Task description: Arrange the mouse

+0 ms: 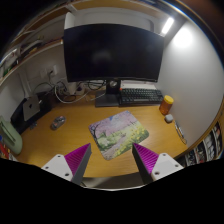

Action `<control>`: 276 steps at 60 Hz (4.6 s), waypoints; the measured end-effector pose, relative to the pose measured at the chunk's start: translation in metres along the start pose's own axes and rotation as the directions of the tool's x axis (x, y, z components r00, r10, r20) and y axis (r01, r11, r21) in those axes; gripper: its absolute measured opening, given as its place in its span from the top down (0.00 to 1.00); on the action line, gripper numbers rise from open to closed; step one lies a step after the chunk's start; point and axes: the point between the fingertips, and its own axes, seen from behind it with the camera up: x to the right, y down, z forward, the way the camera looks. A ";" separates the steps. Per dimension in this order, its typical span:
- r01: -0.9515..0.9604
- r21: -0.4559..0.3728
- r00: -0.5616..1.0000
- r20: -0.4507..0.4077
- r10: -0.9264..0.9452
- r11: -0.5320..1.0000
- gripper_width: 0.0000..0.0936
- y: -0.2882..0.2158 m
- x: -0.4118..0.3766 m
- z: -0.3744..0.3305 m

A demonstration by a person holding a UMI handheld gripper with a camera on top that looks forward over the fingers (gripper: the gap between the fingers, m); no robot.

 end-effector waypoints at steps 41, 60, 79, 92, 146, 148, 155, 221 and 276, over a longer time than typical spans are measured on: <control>0.138 0.034 0.971 0.190 -0.142 0.990 0.09 0.007 -0.202 0.023; 0.113 0.058 0.973 0.196 -0.122 0.992 0.09 0.011 -0.277 0.055; 0.070 0.114 0.982 0.169 -0.089 0.991 0.09 -0.001 -0.328 0.123; 0.030 0.131 0.987 0.153 -0.050 0.991 0.09 -0.011 -0.339 0.175; 0.063 0.121 0.988 0.135 -0.079 0.991 0.50 -0.054 -0.346 0.280; 0.066 0.119 0.986 0.142 -0.083 0.991 0.51 -0.054 -0.346 0.281; 0.086 0.099 0.977 0.184 -0.103 0.991 0.54 -0.055 -0.348 0.275; -0.023 0.003 0.999 0.043 0.023 1.000 0.24 -0.001 0.041 0.252; 0.063 0.009 0.994 0.085 -0.064 0.998 0.09 -0.010 -0.026 -0.012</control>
